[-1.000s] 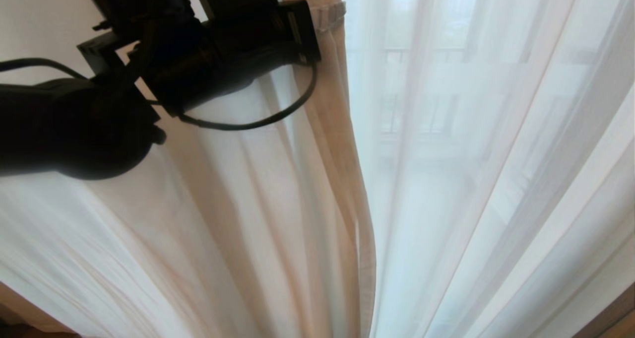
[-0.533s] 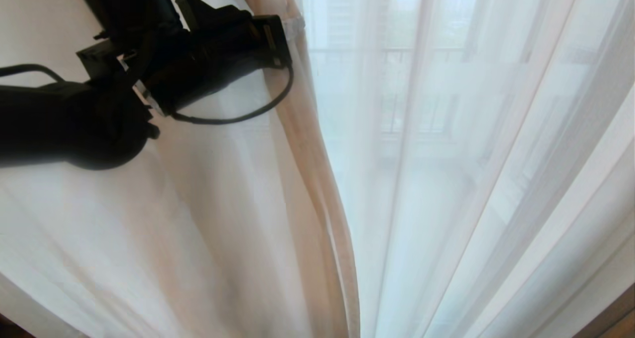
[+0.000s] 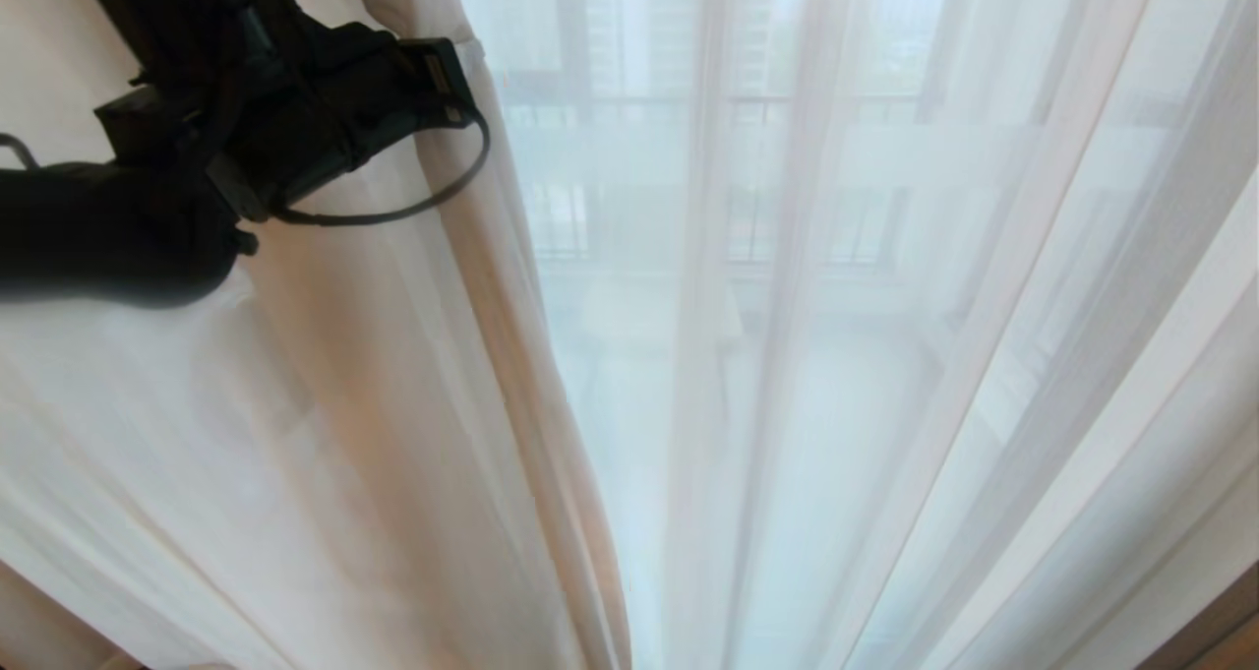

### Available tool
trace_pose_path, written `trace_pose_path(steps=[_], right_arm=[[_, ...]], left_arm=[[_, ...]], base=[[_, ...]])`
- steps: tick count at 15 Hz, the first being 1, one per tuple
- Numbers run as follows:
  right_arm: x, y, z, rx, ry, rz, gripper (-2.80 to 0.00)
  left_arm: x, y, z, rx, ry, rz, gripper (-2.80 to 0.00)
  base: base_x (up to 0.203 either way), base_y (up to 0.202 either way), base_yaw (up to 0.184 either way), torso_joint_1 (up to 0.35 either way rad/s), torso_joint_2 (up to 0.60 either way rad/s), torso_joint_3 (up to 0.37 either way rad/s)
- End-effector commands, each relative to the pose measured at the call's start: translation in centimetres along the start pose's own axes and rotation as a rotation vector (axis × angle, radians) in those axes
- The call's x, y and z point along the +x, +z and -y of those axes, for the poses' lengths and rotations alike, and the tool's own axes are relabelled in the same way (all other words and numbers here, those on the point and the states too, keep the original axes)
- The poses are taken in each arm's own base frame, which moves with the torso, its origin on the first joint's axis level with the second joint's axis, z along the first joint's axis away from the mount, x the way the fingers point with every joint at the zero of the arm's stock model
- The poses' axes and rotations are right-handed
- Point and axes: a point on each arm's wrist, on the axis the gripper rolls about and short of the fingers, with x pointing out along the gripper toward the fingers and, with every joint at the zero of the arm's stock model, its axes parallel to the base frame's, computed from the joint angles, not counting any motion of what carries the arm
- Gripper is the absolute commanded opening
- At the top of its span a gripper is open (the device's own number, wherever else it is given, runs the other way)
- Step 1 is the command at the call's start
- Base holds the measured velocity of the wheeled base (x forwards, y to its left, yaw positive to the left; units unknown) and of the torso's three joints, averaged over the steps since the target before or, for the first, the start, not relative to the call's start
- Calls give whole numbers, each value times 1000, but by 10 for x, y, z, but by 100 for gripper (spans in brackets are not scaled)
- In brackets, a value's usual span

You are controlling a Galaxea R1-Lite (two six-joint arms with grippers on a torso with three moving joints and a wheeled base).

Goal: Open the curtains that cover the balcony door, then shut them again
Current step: Close the inner curtains on both sides

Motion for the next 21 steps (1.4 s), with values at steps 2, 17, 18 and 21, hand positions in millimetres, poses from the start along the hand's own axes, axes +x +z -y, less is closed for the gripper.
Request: trace_pose_path(steps=[2, 17, 18, 21], right_arm=[[0, 0, 0, 0, 1, -2, -280], [0, 0, 0, 0, 1, 0, -280], [0, 0, 0, 0, 1, 0, -280], [0, 0, 0, 0, 1, -1, -280]], left_arm=[[0, -5, -33, 21, 90, -10, -280], [-16, -43, -118, 76, 313, -113, -280], [-17, -45, -117, 75, 312, -116, -280], [-16, -42, -117, 79, 309, -94, -280]], base=[[0, 0, 0, 0, 0, 0], [0, 0, 0, 0, 0, 0], [0, 0, 0, 0, 0, 0], [0, 0, 0, 0, 0, 0]])
